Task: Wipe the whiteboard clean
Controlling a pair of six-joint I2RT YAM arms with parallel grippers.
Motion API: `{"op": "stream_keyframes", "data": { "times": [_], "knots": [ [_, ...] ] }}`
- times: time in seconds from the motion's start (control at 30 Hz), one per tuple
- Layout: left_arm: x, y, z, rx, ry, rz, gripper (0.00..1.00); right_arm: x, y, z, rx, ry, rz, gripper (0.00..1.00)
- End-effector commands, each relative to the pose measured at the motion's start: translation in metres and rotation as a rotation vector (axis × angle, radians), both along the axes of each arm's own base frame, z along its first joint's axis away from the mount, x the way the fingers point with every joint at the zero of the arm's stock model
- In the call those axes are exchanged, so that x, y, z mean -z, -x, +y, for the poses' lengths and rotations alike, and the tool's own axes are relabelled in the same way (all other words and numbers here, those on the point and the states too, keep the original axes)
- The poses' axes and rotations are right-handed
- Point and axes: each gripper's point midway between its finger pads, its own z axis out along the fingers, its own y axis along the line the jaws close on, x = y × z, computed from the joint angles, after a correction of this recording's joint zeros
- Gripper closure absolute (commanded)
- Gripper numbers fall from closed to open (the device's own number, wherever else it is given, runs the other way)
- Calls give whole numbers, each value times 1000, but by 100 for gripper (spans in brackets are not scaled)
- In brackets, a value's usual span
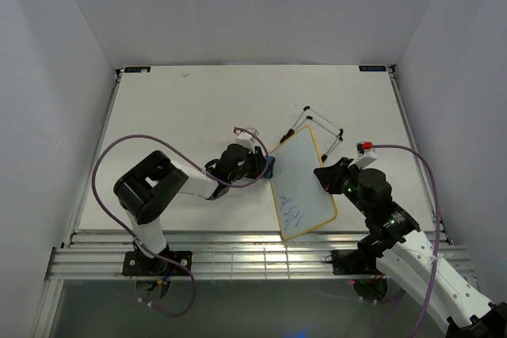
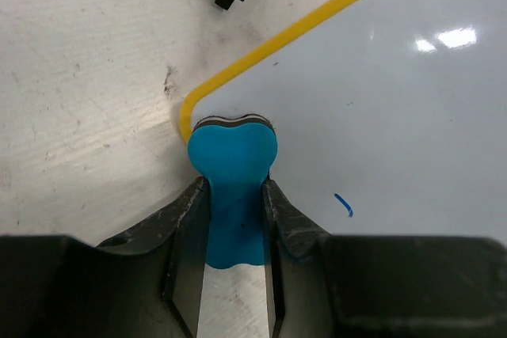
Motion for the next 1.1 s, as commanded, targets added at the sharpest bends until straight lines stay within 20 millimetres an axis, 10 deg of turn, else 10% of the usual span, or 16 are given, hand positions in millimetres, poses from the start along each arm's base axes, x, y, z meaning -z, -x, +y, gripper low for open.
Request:
{"op": "stream_keyframes", "data": {
  "times": [0.0,0.2,0.47,0.8,1.07],
  "knots": [
    [16,0,-1,44,-44,42,100,-1,13,11,-115,45,-34,92],
    [-8,16,-27,197,57,11,100,12,15,12,-127,62,-3,92],
    [-34,100,-73,520,110,-66,100,12,4,14,-104,84,31,92],
    [-20,204,-79,723,93,-23,100,-2,-16,22,-78,38,49,92],
    [-17,244,-94,793,90,-39,100,-6,-31,32,-74,-5,78,92]
  ]
}}
